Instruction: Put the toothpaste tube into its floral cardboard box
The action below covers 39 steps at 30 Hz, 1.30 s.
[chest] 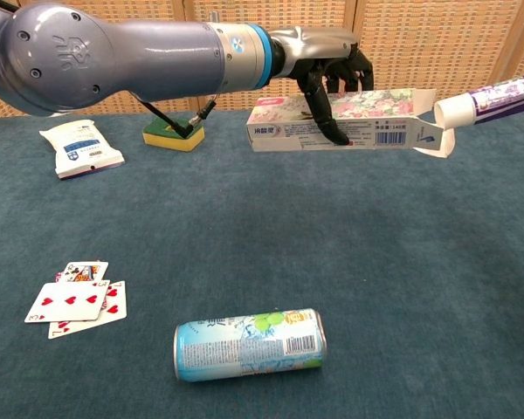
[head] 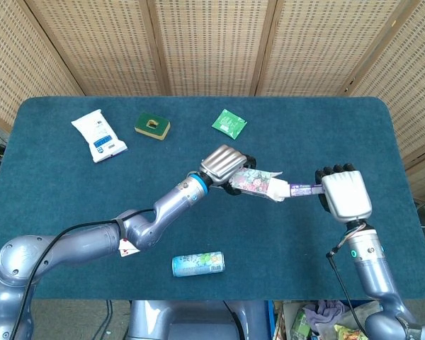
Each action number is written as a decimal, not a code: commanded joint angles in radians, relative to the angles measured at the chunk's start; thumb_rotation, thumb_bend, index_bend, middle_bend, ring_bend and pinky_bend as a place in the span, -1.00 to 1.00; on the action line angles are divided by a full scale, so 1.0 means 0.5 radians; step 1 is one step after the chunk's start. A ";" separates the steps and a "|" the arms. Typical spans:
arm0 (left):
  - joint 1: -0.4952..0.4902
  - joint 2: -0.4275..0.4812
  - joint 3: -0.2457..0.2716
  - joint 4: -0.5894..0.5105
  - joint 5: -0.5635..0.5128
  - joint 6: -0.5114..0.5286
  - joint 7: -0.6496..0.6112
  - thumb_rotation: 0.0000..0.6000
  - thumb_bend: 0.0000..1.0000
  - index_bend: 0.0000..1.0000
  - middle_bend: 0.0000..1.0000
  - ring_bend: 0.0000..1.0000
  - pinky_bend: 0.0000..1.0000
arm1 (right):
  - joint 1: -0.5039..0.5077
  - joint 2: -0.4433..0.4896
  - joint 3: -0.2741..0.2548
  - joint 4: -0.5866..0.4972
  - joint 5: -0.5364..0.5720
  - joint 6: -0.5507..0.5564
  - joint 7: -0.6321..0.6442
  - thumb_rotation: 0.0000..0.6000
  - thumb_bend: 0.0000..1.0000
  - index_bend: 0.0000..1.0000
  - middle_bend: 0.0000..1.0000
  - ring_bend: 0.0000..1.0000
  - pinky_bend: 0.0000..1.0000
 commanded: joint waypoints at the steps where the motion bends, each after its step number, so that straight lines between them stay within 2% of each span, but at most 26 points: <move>1: -0.001 -0.009 -0.001 0.014 -0.005 0.002 -0.008 1.00 -0.55 0.02 -0.01 -0.09 -0.02 | 0.010 0.001 0.010 0.001 0.016 -0.009 0.009 1.00 0.14 0.16 0.20 -0.11 -0.24; 15: -0.046 -0.094 -0.046 0.056 -0.053 0.009 -0.060 1.00 -0.55 0.04 -0.01 -0.09 -0.02 | 0.105 -0.052 0.052 0.018 0.124 -0.041 -0.069 1.00 0.14 0.16 0.20 -0.11 -0.24; 29: -0.085 -0.137 -0.091 0.051 -0.181 0.034 -0.035 1.00 -0.55 0.05 0.02 -0.07 -0.02 | 0.161 -0.140 -0.008 0.015 0.062 0.048 -0.285 1.00 0.14 0.18 0.22 -0.08 -0.21; 34: -0.071 -0.180 -0.120 0.053 -0.213 0.065 -0.096 1.00 -0.55 0.07 0.03 -0.07 -0.02 | 0.173 -0.169 -0.036 0.014 -0.016 0.100 -0.382 1.00 0.14 0.18 0.21 -0.08 -0.21; 39: -0.015 -0.260 -0.204 0.053 -0.188 0.142 -0.313 1.00 -0.55 0.09 0.04 -0.06 -0.02 | 0.176 -0.190 -0.055 0.037 -0.067 0.133 -0.450 1.00 0.14 0.18 0.18 -0.08 -0.21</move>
